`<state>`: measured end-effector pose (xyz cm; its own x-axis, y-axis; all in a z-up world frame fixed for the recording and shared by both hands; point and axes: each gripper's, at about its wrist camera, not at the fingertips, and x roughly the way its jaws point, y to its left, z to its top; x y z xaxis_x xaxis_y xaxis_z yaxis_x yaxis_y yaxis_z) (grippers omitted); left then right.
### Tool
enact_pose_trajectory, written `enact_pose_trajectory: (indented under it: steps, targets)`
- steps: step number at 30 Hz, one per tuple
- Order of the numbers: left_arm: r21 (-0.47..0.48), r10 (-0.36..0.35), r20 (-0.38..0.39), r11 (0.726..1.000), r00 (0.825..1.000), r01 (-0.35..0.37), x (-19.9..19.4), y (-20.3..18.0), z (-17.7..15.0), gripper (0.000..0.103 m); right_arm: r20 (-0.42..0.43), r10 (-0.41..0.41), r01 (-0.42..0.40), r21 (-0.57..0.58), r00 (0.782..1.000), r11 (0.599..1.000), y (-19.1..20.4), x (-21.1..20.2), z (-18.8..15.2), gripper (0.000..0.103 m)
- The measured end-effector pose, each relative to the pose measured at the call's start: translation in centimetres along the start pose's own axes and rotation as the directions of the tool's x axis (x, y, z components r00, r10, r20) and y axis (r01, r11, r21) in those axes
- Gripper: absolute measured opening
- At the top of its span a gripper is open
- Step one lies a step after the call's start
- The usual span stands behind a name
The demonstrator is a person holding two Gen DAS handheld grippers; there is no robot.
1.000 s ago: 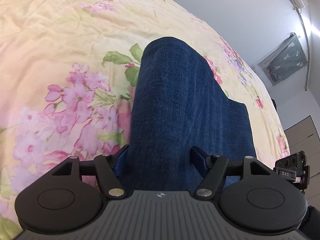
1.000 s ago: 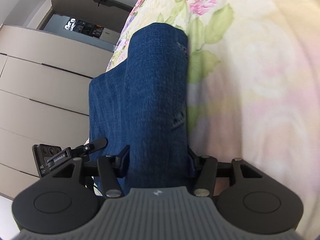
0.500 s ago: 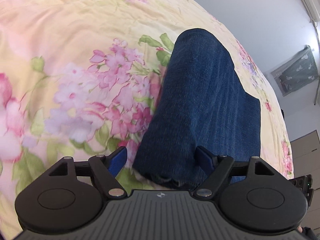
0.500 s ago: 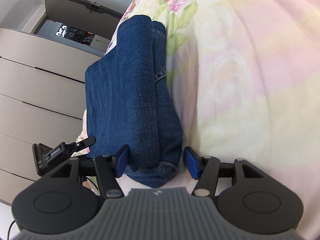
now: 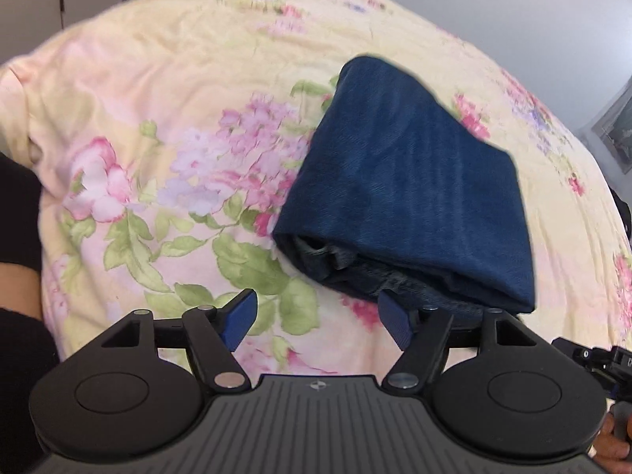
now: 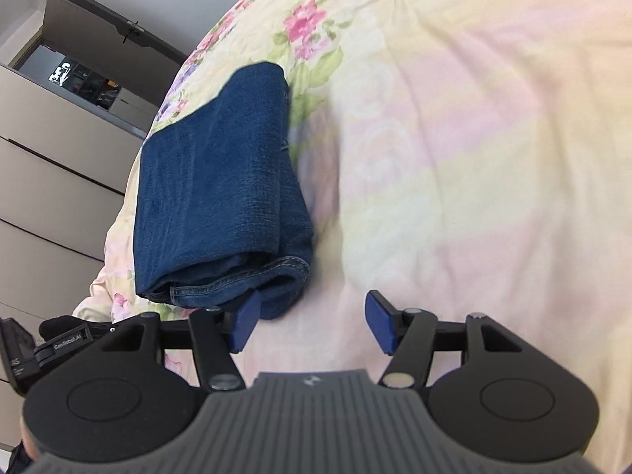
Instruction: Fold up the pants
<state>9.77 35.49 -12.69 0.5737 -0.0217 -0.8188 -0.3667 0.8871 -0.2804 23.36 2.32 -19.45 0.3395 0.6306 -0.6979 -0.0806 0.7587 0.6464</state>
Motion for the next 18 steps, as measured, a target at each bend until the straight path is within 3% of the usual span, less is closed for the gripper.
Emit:
enact_pose_trajectory:
  steps: [4,9,18]
  targets:
    - [0.028,-0.003,0.103,1.0,0.995,0.0,-3.2,-3.4,-1.3,0.09,0.062,-0.045,0.048,-0.038,0.997,0.998,2.2,-2.8,-1.0,0.073]
    - [0.07,0.051,0.169,0.996,0.984,-0.063,-4.9,-5.6,-2.8,0.095,0.144,-0.122,0.144,-0.15,0.982,0.978,6.1,-5.0,-2.5,0.082]
    - [0.065,0.077,0.229,0.993,0.97,-0.095,-6.1,-6.7,-3.5,0.098,0.332,-0.221,0.35,-0.402,0.917,0.846,14.8,-6.6,-6.0,0.082]
